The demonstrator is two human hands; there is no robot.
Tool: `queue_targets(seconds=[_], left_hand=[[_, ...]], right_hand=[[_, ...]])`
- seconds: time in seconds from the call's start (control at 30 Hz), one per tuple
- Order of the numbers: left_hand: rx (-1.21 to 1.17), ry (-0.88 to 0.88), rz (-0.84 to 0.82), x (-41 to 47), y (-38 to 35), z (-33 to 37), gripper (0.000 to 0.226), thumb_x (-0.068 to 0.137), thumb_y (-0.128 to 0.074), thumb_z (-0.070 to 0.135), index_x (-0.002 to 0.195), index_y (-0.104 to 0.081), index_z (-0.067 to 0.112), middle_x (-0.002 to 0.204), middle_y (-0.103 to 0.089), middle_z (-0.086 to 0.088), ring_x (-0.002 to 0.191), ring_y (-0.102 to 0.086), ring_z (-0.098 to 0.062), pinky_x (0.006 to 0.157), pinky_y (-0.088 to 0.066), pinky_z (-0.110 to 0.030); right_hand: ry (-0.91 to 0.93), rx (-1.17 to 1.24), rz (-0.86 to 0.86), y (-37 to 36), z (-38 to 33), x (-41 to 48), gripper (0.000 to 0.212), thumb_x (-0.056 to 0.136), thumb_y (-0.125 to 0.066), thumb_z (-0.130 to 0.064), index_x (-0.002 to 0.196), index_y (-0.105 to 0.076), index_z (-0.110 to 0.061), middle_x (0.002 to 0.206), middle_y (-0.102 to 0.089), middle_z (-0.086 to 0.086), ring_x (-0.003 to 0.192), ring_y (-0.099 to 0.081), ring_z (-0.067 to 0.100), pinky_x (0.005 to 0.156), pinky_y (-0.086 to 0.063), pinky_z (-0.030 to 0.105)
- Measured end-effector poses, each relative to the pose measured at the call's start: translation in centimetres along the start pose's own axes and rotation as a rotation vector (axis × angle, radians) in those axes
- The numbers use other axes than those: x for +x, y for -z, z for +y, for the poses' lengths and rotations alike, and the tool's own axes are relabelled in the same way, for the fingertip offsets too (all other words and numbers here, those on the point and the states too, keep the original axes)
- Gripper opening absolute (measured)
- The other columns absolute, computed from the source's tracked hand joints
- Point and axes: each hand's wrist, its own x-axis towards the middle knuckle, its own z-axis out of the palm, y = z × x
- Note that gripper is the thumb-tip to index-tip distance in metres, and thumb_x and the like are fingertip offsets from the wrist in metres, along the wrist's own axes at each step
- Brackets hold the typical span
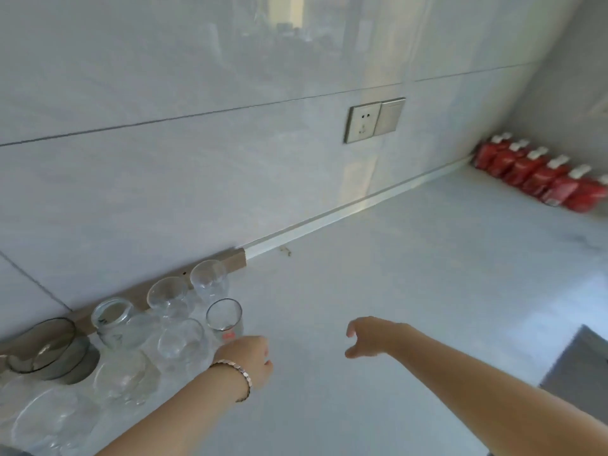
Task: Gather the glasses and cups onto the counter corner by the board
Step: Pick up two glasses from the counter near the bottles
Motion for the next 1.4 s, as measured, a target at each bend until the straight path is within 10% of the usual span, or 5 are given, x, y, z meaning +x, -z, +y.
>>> queue_targets(seconds=[0.37,0.7,1.07,1.4], left_hand=[[0.029,-0.327,-0.014,5.9,0.4,26.0,0.006,0.083,-0.050,0.028,0.083,-0.044,0.027,0.090,-0.049,0.003,0.081,-0.046,-0.021,0.080,-0.042,-0.025],[0.248,-0.406,0.025,10.1,-2.4,52.7,0.004,0.086,-0.044,0.026,0.083,-0.046,0.027,0.100,-0.055,-0.001,0.084,-0.046,-0.021,0.079,-0.041,-0.026],[0.335,-0.451,-0.029,19.3,-3.3,70.4,0.027,0.084,-0.048,0.027,0.108,-0.059,0.020,0.117,-0.063,-0.002,0.108,-0.060,-0.023,0.093,-0.047,-0.029],[-0.016,-0.472,0.057,33.3,0.4,89.4,0.078,0.077,-0.063,0.047,0.136,-0.028,0.010,0.143,-0.033,-0.011,0.125,-0.047,-0.031,0.097,-0.043,-0.041]], right_hand=[[-0.320,0.305,0.177,-0.4,27.7,-12.0,0.048,0.093,-0.049,-0.038,0.136,-0.042,-0.020,0.140,-0.045,0.001,0.130,-0.042,0.021,0.103,-0.036,0.032],[-0.449,0.430,0.332,-3.7,54.2,-17.9,0.041,0.092,-0.049,-0.032,0.131,-0.047,-0.019,0.129,-0.055,0.003,0.118,-0.052,0.023,0.078,-0.037,0.027],[-0.529,0.506,0.253,-4.0,71.0,-15.2,0.040,0.093,-0.050,-0.031,0.130,-0.048,-0.018,0.132,-0.053,0.003,0.122,-0.050,0.021,0.093,-0.041,0.028],[-0.655,0.699,0.226,-1.6,81.1,-7.8,0.039,0.091,-0.049,-0.034,0.128,-0.050,-0.023,0.121,-0.062,-0.002,0.117,-0.053,0.016,0.083,-0.039,0.026]])
